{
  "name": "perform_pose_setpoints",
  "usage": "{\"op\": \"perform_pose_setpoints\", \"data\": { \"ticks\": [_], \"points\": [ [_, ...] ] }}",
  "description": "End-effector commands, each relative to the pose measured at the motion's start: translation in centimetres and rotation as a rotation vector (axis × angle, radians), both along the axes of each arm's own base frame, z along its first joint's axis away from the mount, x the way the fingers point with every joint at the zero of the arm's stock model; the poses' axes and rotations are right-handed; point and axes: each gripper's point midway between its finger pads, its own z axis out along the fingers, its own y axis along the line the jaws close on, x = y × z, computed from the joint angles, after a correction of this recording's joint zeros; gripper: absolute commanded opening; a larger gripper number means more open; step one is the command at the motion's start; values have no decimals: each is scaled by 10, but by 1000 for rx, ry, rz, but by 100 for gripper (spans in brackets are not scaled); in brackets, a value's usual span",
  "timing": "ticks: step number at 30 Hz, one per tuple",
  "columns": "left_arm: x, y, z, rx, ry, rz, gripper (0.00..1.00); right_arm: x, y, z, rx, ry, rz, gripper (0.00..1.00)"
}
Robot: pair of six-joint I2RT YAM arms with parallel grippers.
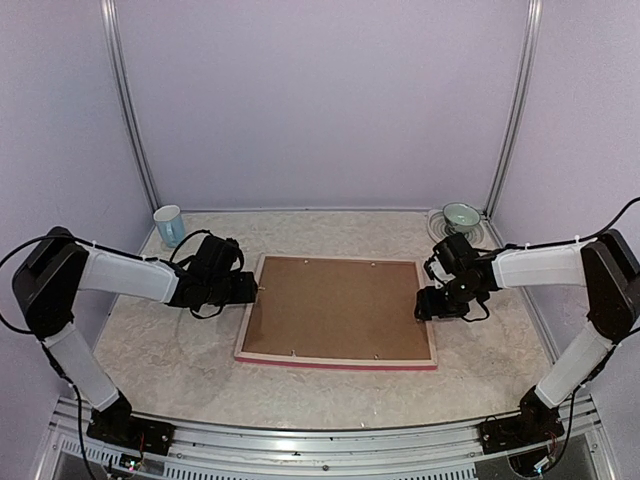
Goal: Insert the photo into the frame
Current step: Press the fastener onto the backboard.
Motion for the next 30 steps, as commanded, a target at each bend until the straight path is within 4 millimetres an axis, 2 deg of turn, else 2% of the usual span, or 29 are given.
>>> {"op": "perform_pose_setpoints", "data": {
  "ticks": [1,3,7,12,14,19,23,30],
  "points": [
    [3,-1,47,24,-139,3,68,19,3,21,12,-56,-14,68],
    [0,-4,61,24,-174,-5,72,23,0,22,-6,-67,-22,70],
    [-7,-18,73,34,-206,-48,76,25,-3,18,-30,-63,-18,70],
    [-17,-32,68,119,-211,-71,77,22,-8,8,-58,-41,-18,66],
    [-25,-44,64,147,-216,-109,77,21,-11,4,-77,-34,-20,65],
    [-64,-89,66,241,-285,-293,77,22,-14,3,-98,-38,-24,63],
    [-100,-133,73,290,-376,-493,78,22,-14,2,-98,-33,-20,61],
    [-157,-210,77,202,-439,-894,78,20,-15,2,-96,-29,-15,61]
  ]
}}
